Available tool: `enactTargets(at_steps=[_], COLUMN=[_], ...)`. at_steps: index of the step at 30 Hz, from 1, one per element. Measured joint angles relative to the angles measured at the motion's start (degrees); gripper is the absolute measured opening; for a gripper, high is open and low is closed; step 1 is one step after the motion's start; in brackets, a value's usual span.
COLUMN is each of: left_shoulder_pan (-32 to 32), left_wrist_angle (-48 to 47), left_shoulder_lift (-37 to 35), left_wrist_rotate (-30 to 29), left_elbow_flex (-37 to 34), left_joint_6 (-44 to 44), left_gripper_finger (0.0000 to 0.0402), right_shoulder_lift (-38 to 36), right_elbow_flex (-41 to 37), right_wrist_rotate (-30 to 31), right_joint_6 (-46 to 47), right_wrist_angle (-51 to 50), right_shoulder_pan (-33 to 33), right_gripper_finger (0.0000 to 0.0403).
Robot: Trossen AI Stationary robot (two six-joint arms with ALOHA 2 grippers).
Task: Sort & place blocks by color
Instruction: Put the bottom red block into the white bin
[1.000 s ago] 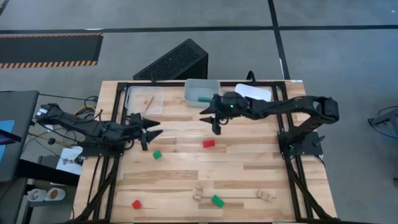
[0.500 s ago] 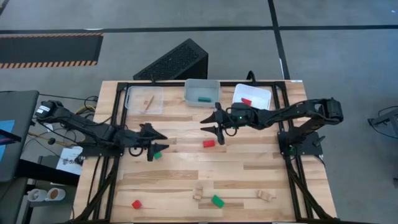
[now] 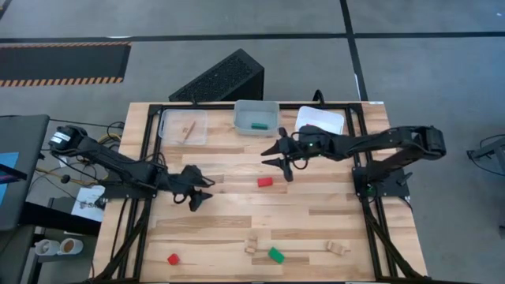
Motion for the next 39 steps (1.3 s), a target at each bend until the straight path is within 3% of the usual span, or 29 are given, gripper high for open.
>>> enactTargets(at_steps=[11, 15, 21, 30, 39], left_shoulder_pan=[-2.5, -7.0, -18.0, -31.9, -36.8], left_wrist_angle=[-18.1, -23.8, -24.0, -27.0, -29.9], left_shoulder_lift=[0.0, 0.1, 1.2, 14.3, 30.5], left_wrist_rotate=[4.1, 6.5, 12.0, 3.1, 14.6], left_elbow_flex=[9.2, 12.1, 18.1, 28.5, 36.1], left_joint_6=[-0.8, -4.6, -13.1, -15.4, -13.5], left_gripper_finger=[0.0219, 0.0219, 0.0219, 0.0219, 0.0219], right_shoulder_lift=[-5.7, -5.9, -5.6, -5.6, -5.6], right_elbow_flex=[-6.2, -6.5, -6.5, -6.5, -6.5], right_wrist_rotate=[1.6, 1.6, 1.6, 1.6, 1.5], right_joint_6=[0.8, 1.2, 1.4, 1.6, 1.9], right_wrist_angle=[4.6, 4.3, 4.7, 6.9, 8.8], right_shoulder_pan=[0.4, 0.4, 0.6, 0.6, 2.8], right_gripper_finger=[0.0138, 0.0139, 0.0137, 0.0137, 0.0137])
